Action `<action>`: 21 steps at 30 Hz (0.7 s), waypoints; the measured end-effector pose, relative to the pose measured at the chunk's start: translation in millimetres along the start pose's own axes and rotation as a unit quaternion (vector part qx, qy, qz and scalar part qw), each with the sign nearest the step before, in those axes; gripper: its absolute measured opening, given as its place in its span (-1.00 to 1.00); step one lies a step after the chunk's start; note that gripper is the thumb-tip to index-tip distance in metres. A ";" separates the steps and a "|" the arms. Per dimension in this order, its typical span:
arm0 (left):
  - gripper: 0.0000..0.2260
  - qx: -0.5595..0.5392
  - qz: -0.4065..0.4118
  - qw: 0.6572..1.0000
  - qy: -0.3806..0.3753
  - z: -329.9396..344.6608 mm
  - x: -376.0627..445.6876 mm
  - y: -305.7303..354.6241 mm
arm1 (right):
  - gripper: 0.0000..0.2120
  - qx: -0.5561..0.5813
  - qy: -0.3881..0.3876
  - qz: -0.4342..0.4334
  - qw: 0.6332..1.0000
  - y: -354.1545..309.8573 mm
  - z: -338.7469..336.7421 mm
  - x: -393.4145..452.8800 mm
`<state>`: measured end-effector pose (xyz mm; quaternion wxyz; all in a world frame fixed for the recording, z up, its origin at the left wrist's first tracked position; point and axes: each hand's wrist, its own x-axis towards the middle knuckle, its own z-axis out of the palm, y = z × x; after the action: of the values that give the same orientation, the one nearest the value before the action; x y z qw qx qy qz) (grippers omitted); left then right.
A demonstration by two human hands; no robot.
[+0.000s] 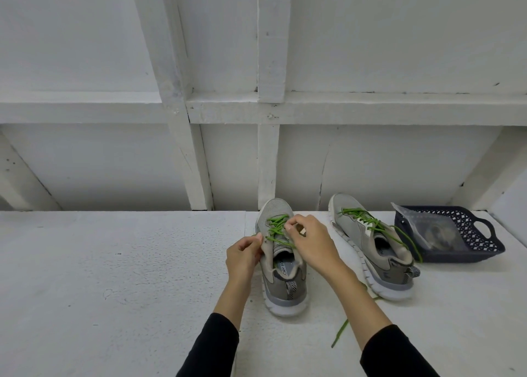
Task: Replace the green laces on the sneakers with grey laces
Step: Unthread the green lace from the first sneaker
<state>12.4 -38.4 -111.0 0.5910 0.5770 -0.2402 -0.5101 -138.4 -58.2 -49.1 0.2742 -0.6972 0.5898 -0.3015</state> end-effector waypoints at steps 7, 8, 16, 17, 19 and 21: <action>-0.91 0.017 0.022 1.000 0.005 0.2 3.6 -2.9 | -0.79 -0.230 0.201 -0.069 0.950 -9.7 1.6 -1.4; -0.91 0.014 0.021 1.000 0.003 0.5 3.5 -2.7 | -0.83 -0.198 0.181 -0.107 0.957 -13.8 3.1 -0.8; -0.89 0.014 0.019 1.000 -0.014 -2.2 1.8 -2.8 | -0.87 -0.190 -0.041 -0.070 0.978 -21.6 26.8 -5.5; -0.88 0.015 0.021 1.000 -0.016 -2.5 1.7 -3.1 | -0.87 -0.212 -0.035 -0.078 0.974 -20.5 29.2 -5.5; -0.88 0.018 0.021 0.999 -0.015 -2.3 2.2 -3.1 | -0.86 -0.238 -0.029 -0.082 0.967 -19.9 32.4 -4.2; -0.88 0.020 0.022 0.999 -0.012 -2.0 2.7 -3.2 | -0.84 -0.218 -0.019 -0.074 0.973 -19.9 37.1 -3.6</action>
<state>14.0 -39.3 -115.2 0.5872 0.5773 -0.2699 -0.4991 -98.1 -50.6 -59.6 0.1035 -0.7878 0.5824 -0.1716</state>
